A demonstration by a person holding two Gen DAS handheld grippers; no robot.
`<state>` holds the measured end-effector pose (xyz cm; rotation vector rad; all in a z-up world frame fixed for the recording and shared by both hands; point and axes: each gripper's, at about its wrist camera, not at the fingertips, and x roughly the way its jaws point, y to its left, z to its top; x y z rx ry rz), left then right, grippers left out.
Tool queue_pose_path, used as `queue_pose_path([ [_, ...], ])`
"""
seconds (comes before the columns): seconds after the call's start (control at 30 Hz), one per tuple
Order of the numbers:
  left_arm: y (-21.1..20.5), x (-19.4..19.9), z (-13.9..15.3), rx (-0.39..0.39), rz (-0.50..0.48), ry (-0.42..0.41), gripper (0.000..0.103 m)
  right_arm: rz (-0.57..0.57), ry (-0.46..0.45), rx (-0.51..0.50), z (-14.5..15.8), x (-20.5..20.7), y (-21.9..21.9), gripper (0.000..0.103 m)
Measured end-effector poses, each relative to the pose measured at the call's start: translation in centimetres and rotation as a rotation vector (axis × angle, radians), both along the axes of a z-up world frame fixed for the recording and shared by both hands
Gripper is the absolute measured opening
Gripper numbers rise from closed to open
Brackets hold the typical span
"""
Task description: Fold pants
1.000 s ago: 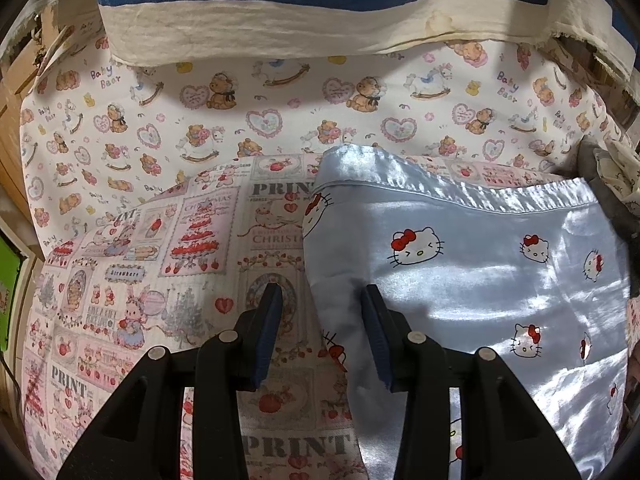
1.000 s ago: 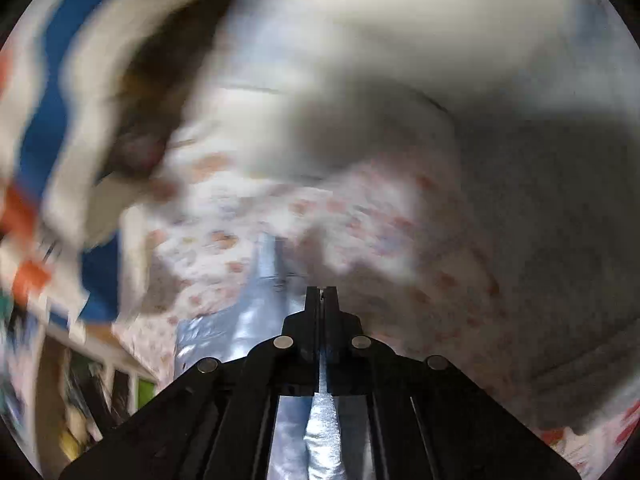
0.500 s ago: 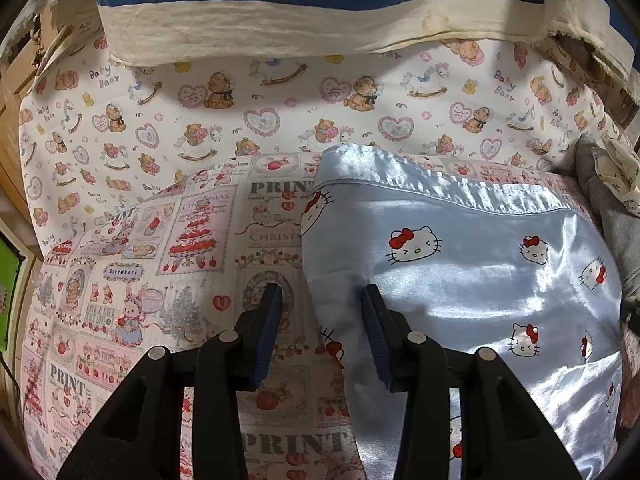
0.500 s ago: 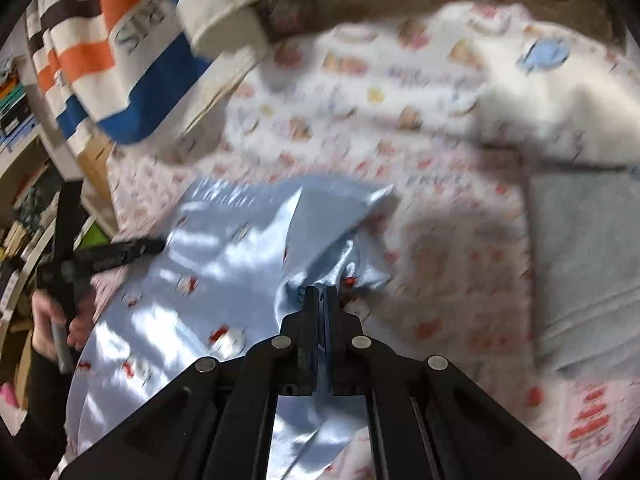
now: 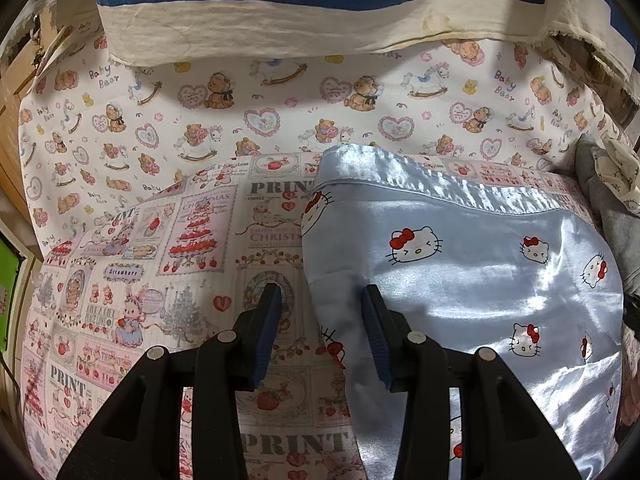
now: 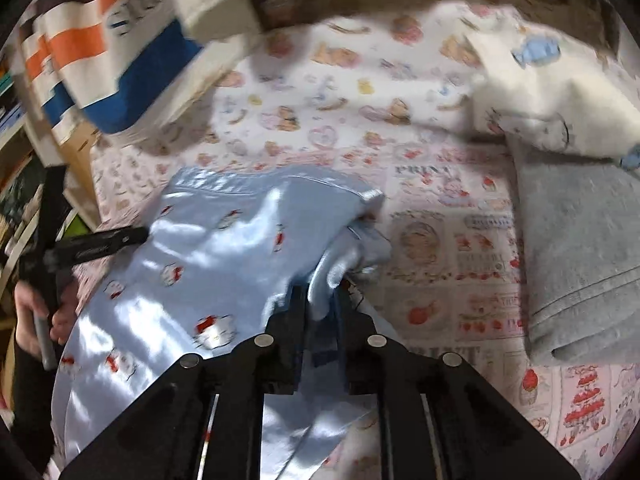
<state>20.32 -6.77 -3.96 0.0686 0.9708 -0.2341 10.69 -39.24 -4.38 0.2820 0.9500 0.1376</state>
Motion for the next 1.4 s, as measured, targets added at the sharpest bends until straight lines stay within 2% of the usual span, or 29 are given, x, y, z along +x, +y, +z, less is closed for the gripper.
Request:
queue_pose_path([
  [0.1, 0.0, 0.0, 0.0, 0.0, -0.001, -0.001, 0.041, -0.067, 0.035, 0.109, -0.9, 1.5, -1.5, 0.014],
  [0.27, 0.1, 0.0, -0.1, 0.003, -0.003, -0.002, 0.042, -0.129, 0.009, 0.048, -0.4, 3.7, -2.4, 0.014],
  [0.37, 0.2, 0.1, -0.1, 0.002, -0.006, -0.001, 0.042, -0.189, -0.031, 0.088, 0.7, 4.5, -3.7, 0.014],
  [0.47, 0.3, 0.1, -0.1, -0.001, -0.005, 0.002, 0.042, -0.234, -0.113, 0.131, 2.3, 4.2, -4.9, 0.015],
  [0.53, 0.3, 0.2, -0.1, -0.003, -0.005, 0.004, 0.042, -0.262, -0.171, 0.139, 3.3, 3.7, -5.5, 0.033],
  [0.57, 0.3, 0.2, -0.1, -0.004, -0.003, 0.005, 0.042, -0.278, -0.194, 0.132, 3.7, 3.4, -5.7, 0.057],
  [0.6, 0.4, 0.2, -0.1, -0.006, -0.002, 0.005, 0.042, -0.298, -0.23, 0.105, 4.3, 3.0, -5.8, 0.068],
  [0.67, 0.4, 0.1, -0.1, -0.005, -0.002, 0.004, 0.042, -0.266, -0.231, 0.066, 4.7, 3.0, -5.5, 0.068],
  [0.77, 0.3, 0.1, -0.1, -0.004, -0.001, 0.001, 0.042, -0.148, -0.197, 0.053, 4.5, 3.4, -4.2, 0.068],
  [0.87, 0.2, -0.1, 0.2, -0.005, -0.005, -0.014, 0.042, -0.061, -0.113, 0.012, 3.1, 4.7, -2.5, 0.068],
  [0.97, 0.2, -0.2, 0.2, -0.004, -0.001, -0.019, 0.042, -0.111, -0.061, -0.037, 1.6, 5.8, -2.2, 0.068],
  [1.13, 0.3, -0.1, 0.1, -0.001, -0.001, -0.012, 0.042, -0.149, -0.044, 0.086, 0.7, 7.5, -3.1, 0.064],
  [1.23, 0.3, -0.1, 0.1, -0.004, -0.003, -0.01, 0.042, -0.159, 0.058, 0.055, -0.4, 8.8, -3.0, 0.063],
  [1.27, 0.3, -0.1, 0.1, -0.004, -0.003, -0.011, 0.042, -0.178, 0.068, 0.067, -0.7, 8.9, -3.2, 0.058],
  [1.3, 0.3, -0.1, 0.1, -0.004, -0.002, -0.012, 0.042, -0.204, 0.066, 0.086, -0.9, 8.8, -3.5, 0.047],
  [1.33, 0.3, -0.1, 0.1, -0.004, -0.003, -0.014, 0.042, -0.221, 0.057, 0.083, -0.9, 8.8, -3.5, 0.041],
  [1.4, 0.3, -0.1, 0.1, -0.004, -0.002, -0.014, 0.042, -0.226, -0.01, 0.055, -0.2, 8.4, -3.3, 0.022],
])
